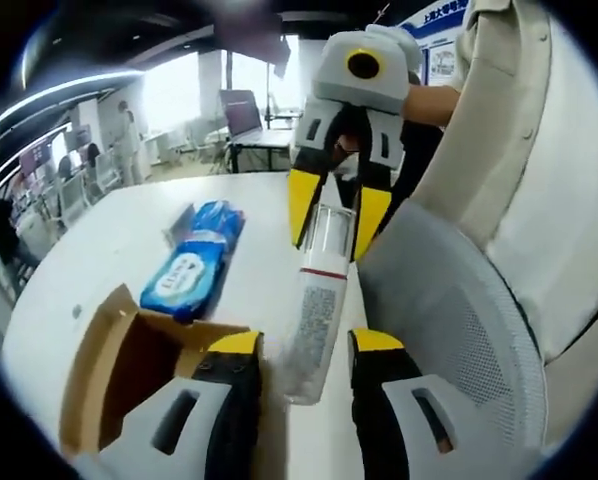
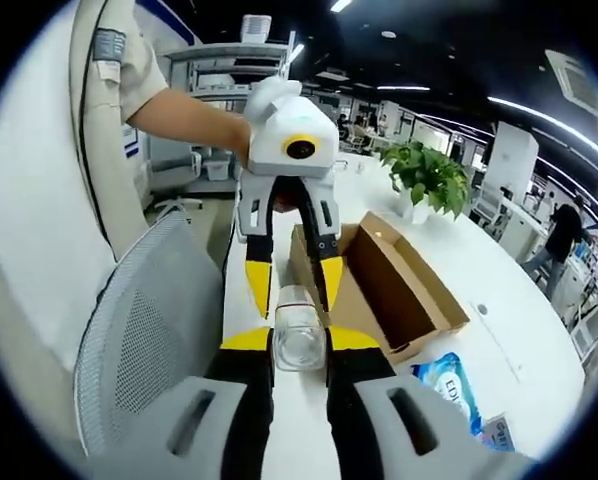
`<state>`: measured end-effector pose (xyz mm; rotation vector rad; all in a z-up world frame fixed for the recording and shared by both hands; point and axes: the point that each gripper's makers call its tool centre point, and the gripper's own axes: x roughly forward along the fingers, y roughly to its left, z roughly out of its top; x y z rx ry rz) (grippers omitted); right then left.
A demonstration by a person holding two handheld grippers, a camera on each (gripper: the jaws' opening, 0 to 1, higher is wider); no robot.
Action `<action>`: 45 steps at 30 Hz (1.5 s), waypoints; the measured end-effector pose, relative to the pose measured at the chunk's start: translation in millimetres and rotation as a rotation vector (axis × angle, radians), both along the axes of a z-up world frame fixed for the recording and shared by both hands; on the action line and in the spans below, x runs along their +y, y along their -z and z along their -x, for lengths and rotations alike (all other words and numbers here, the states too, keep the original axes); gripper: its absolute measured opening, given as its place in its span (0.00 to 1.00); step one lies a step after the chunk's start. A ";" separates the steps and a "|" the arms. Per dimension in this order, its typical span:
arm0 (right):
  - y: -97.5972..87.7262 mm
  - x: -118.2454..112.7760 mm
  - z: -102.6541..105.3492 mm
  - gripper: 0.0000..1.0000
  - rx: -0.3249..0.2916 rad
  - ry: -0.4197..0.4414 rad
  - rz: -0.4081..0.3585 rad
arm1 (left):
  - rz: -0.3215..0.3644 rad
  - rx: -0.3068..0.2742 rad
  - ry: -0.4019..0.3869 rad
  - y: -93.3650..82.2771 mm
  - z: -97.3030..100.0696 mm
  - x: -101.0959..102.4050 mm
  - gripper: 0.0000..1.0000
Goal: Operate the shoe box by opening the lid, removing the specified soft item, and placing it in the target area until the item is outside and the box remains undamaged.
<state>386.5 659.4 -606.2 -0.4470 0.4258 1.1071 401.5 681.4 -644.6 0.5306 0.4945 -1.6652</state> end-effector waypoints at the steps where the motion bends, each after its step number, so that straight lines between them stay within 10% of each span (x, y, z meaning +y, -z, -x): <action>1: -0.3 -1.2 -2.1 0.16 -0.002 -0.002 0.007 | 0.000 -0.006 -0.014 0.9 -3.2 1.2 0.37; 45: -35.8 -94.8 -131.1 0.16 -0.113 -0.051 0.334 | 0.153 0.024 -0.520 -19.4 -56.7 70.3 1.00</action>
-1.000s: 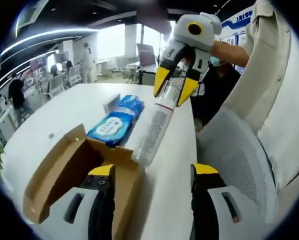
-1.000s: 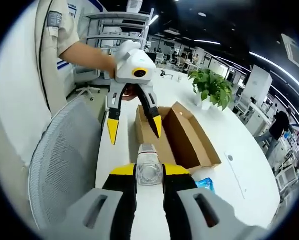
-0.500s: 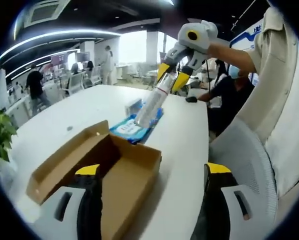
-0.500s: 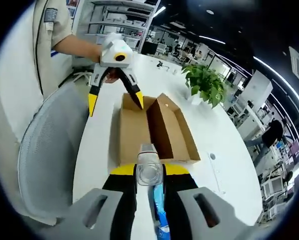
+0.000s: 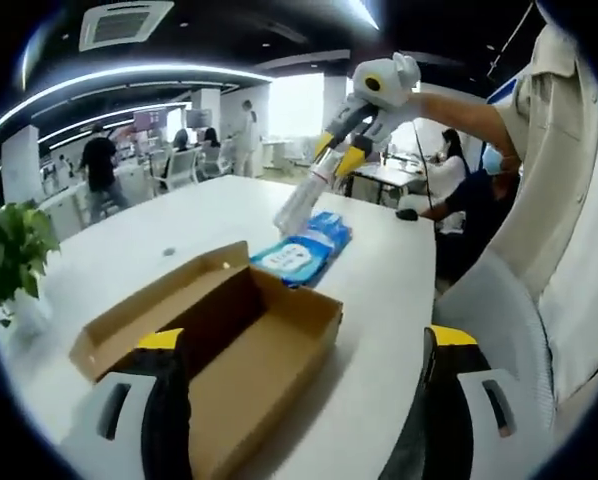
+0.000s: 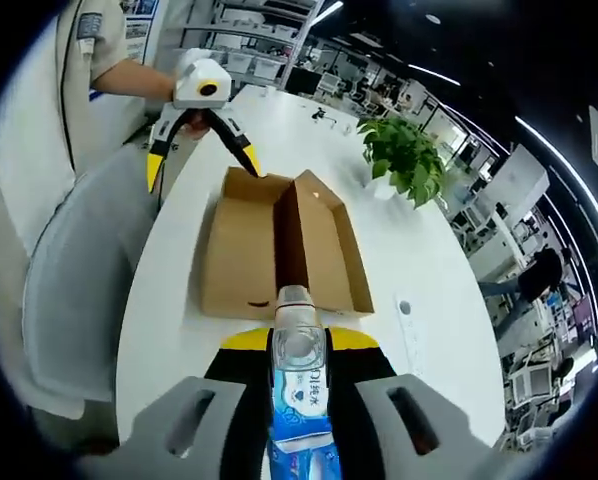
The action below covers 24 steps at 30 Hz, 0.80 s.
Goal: Operate the shoe box by opening the lid, removing the specified soft item, and placing it in the target area until the item is outside and the box remains undamaged.
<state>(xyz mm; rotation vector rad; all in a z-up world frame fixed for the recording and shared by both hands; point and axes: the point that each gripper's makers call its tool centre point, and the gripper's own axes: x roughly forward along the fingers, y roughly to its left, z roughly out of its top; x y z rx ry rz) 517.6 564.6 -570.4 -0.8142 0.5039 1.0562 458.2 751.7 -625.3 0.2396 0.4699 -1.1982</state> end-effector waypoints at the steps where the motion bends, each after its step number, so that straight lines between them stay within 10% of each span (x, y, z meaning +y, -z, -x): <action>1: 0.5 -0.9 -2.6 0.16 0.004 -0.001 0.006 | 0.003 -0.001 -0.007 -0.5 -0.5 1.1 1.00; 24: 26.7 -32.0 -59.4 0.16 0.091 0.038 0.089 | 0.022 -0.010 -0.107 2.1 -3.9 21.2 1.00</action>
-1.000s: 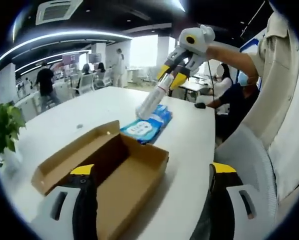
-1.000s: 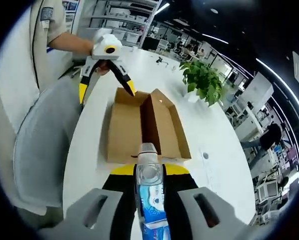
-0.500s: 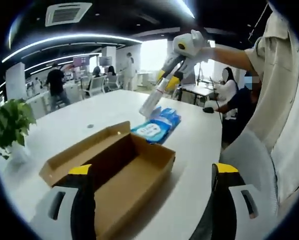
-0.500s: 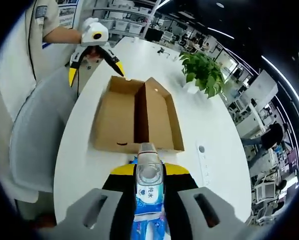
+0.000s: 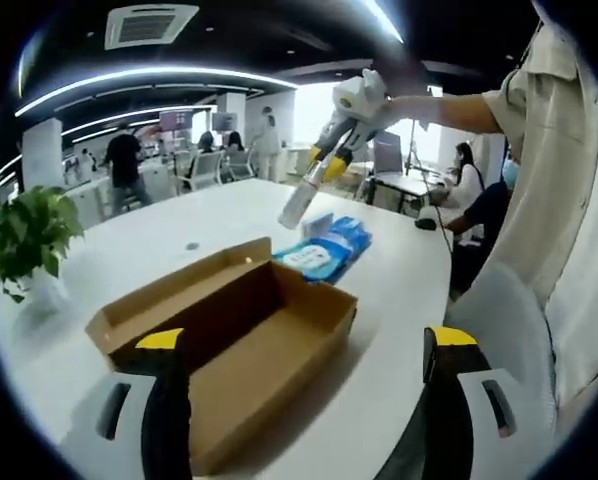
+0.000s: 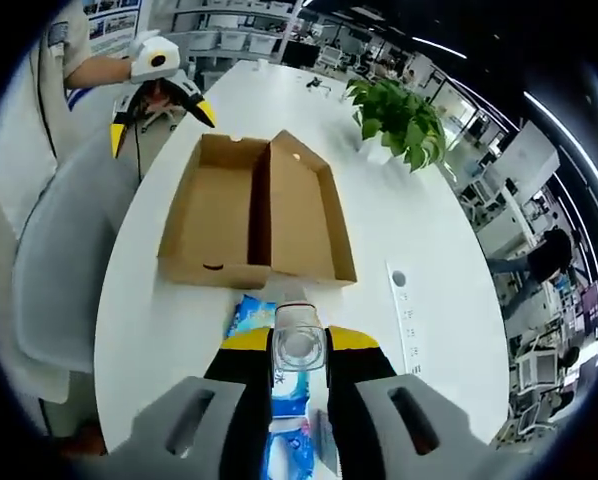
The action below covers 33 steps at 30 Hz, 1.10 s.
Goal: Operate the shoe box by opening the lid, removing the specified soft item, and placing it in the target area until the item is outside and the box remains undamaged.
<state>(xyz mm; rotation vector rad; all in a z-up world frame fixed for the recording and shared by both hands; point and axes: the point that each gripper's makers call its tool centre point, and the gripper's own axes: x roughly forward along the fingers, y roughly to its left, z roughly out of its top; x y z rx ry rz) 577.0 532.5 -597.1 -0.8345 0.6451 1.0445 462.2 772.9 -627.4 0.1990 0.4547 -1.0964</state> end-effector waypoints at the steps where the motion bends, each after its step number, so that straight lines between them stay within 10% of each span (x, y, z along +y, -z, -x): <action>1: 2.3 -1.1 -2.2 0.16 0.006 0.002 0.003 | 0.004 0.001 -0.005 -0.7 -0.6 1.1 1.00; 33: 59.1 -30.5 -60.2 0.17 0.141 0.031 0.123 | -0.005 0.013 -0.098 5.5 -14.0 23.5 0.99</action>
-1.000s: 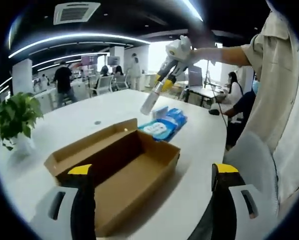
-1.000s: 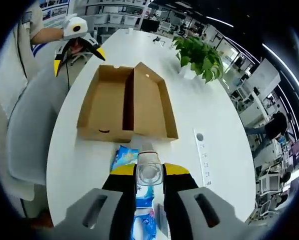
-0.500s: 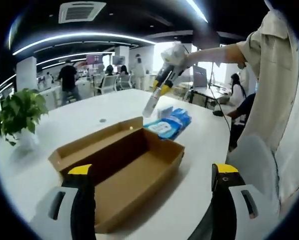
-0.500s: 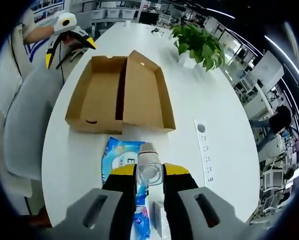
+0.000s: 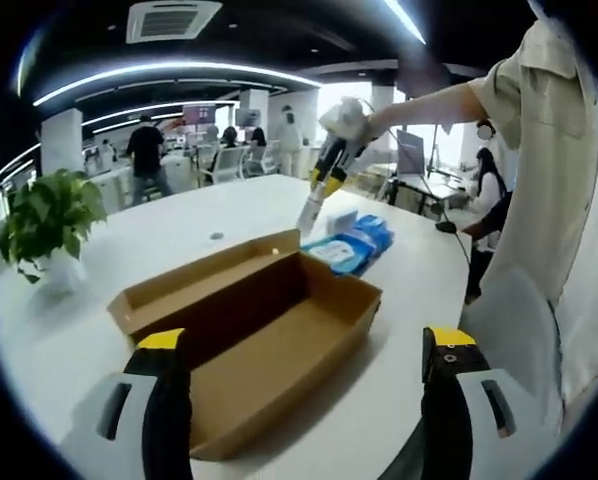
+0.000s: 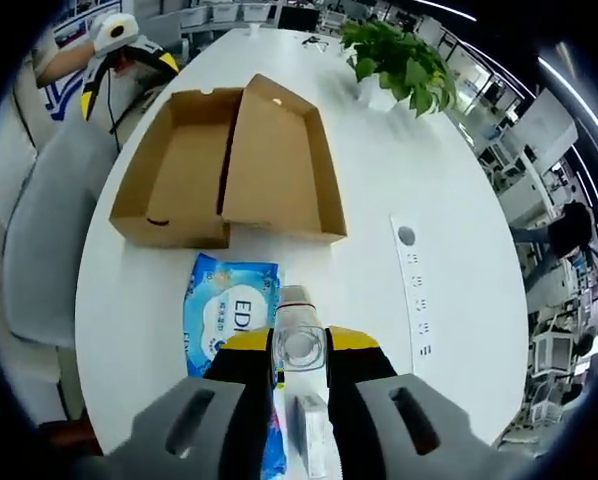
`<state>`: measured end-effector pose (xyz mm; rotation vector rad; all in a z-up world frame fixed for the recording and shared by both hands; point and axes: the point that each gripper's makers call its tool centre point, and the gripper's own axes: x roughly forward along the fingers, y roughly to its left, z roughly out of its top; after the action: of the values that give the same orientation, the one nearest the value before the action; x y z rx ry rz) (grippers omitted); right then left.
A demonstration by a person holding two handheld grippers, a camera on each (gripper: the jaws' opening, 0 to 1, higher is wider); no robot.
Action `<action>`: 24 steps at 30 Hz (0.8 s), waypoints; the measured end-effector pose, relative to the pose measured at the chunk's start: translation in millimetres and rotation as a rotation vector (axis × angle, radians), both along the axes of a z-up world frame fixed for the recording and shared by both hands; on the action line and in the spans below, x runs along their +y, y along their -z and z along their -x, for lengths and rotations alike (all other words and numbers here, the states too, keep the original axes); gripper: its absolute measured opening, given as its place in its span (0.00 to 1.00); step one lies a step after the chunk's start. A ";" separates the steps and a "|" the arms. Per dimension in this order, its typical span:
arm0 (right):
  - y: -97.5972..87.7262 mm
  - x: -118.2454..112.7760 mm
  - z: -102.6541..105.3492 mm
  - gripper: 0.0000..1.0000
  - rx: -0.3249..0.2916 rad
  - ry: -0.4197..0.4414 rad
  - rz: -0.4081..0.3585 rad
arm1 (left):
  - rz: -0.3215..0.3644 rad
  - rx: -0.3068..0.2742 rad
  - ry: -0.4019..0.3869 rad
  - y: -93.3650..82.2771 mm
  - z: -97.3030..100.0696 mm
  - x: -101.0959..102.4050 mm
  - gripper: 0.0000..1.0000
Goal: Operate the shoe box by opening the lid, removing the specified soft item, and placing it in the target area until the item is outside and the box remains undamaged.
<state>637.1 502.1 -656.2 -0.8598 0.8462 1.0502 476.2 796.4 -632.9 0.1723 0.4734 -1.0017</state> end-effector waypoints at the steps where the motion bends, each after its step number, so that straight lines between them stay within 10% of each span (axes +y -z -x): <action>1: 2.1 -1.1 -1.2 0.17 0.006 0.001 0.003 | -0.001 -0.001 -0.004 0.2 -0.5 1.1 0.99; 24: 44.0 -16.9 -9.9 0.17 0.068 -0.007 0.189 | -0.028 0.019 -0.054 10.3 -1.4 15.8 0.96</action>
<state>647.0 485.1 -700.2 -0.9899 1.0123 1.0213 477.6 812.2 -643.2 0.1745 0.5066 -0.9453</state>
